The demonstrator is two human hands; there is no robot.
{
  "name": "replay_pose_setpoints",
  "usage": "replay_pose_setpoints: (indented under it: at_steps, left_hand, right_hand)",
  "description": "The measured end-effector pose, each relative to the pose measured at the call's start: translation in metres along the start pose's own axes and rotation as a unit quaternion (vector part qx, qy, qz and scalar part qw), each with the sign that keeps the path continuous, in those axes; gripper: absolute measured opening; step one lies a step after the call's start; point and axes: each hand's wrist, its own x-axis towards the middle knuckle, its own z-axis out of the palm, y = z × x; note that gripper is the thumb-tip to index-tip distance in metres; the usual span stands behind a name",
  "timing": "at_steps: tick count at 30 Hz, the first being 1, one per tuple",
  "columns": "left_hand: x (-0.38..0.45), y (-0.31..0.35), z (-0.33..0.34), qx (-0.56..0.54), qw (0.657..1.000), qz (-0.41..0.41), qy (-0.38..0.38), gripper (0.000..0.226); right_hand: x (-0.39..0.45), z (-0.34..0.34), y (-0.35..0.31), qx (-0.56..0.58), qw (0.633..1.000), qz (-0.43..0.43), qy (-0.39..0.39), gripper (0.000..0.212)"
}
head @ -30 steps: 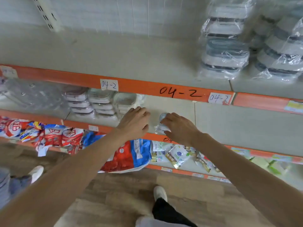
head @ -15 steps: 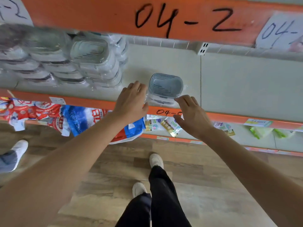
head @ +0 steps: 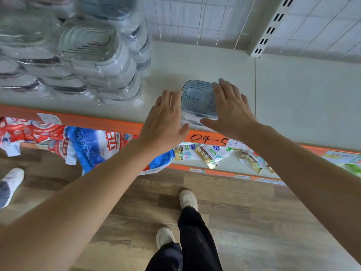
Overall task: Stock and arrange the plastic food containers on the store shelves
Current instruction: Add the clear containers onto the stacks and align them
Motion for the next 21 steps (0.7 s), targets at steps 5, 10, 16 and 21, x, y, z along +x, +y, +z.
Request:
replay_pose_setpoints:
  at_steps: [5, 10, 16, 21]
  left_hand:
    - [0.005, 0.004, 0.004, 0.01, 1.0, 0.015, -0.007, 0.062]
    - [0.02, 0.011, 0.01, 0.038, 0.998, 0.041, -0.023, 0.074]
    - [0.045, 0.022, 0.028, 0.088, 0.99, 0.078, -0.074, 0.092]
    - [0.062, 0.025, 0.044, 0.169, 0.97, 0.091, -0.148, 0.101]
  right_hand:
    - [0.003, -0.001, 0.0, -0.007, 1.0, 0.02, 0.017, 0.099]
    - [-0.021, -0.002, 0.018, 0.03, 0.998, 0.052, 0.029, 0.092]
    - [-0.063, 0.01, 0.045, 0.089, 0.988, 0.124, 0.021, 0.087]
    - [-0.093, 0.018, 0.059, 0.098, 0.986, 0.134, 0.01, 0.086]
